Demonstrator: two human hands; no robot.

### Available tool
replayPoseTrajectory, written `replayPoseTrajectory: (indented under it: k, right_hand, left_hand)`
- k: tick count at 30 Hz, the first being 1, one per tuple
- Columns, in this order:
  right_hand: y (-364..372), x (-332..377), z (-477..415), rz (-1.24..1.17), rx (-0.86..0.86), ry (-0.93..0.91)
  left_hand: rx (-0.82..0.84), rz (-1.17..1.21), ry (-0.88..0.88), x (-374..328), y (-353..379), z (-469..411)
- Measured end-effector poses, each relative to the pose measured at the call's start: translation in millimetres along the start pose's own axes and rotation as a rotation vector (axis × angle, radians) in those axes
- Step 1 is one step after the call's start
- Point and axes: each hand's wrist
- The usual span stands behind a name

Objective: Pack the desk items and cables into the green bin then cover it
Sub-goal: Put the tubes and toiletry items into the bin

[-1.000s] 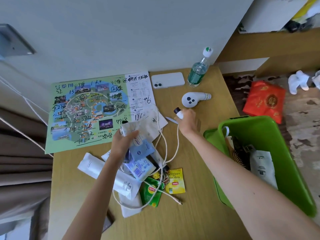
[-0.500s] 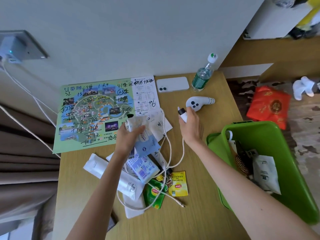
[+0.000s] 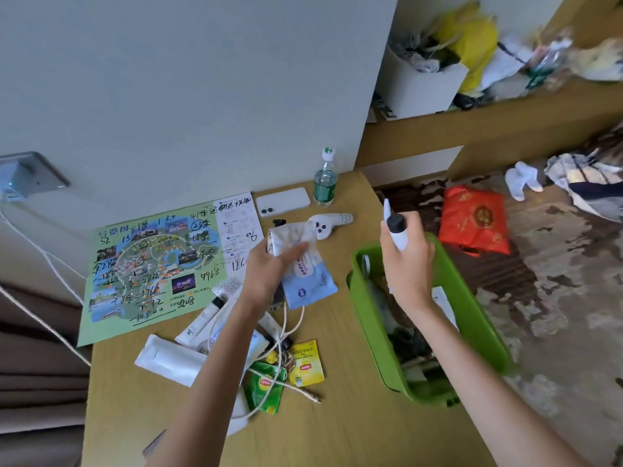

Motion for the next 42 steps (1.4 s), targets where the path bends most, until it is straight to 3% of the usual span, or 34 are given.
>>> replayPoseTrajectory:
  k: [6,10,12,15,17,19,22,25,29,33,37,39,42]
  right_hand:
    - [-37,-67,15,0.274,0.151,0.208]
    - [-38,-91,34,0.403,0.712,0.36]
    - [-43,-98,37,0.419,0.84,0.315]
    - [-57,-96,28,0.259,0.658,0.215]
    - [-68,-86,15,-0.059,0.581,0.455]
    - [-80,-76,3,-0.368,0.674,0.724]
    - [-91,-72,-6,-0.457,0.788,0.717]
    - [-96,-77,-15,-0.491,0.648,0.683]
    - [-101,-96,-29,-0.287,0.375,0.529]
    - [-96,-103,-23,0.115,0.579,0.239]
    - [-109,-110,-21,0.306,0.383,-0.097]
    - [-119,-118,-22,0.364,0.305,-0.144]
    - [-126,-132,-18,0.322,0.387,-0.014]
  left_hand:
    - [0.082,-0.098,-0.033,12,47,29]
    - [0.092,-0.218,-0.04,21,68,44]
    - [0.094,-0.256,-0.028,23,78,50]
    - [0.09,-0.301,-0.013,23,92,57]
    - [0.109,-0.279,-0.012,23,103,62]
    - [0.14,-0.236,0.008,23,116,68]
    - [0.207,-0.223,0.071,22,133,75]
    - [0.202,-0.289,0.145,23,146,77]
    - [0.041,-0.39,0.048,24,151,72]
    - [0.088,-0.544,0.094,30,156,67]
    - [0.12,-0.612,0.1,37,167,74]
    - [0.114,-0.687,0.115,44,178,82]
    - [-0.014,-0.84,0.233,61,200,93]
Point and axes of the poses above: each hand's wrist, its own z-axis away from the middle knuckle, its own y-axis out of the palm, x = y × z, and after that the axes turned 13 degrees about -x, right-handed
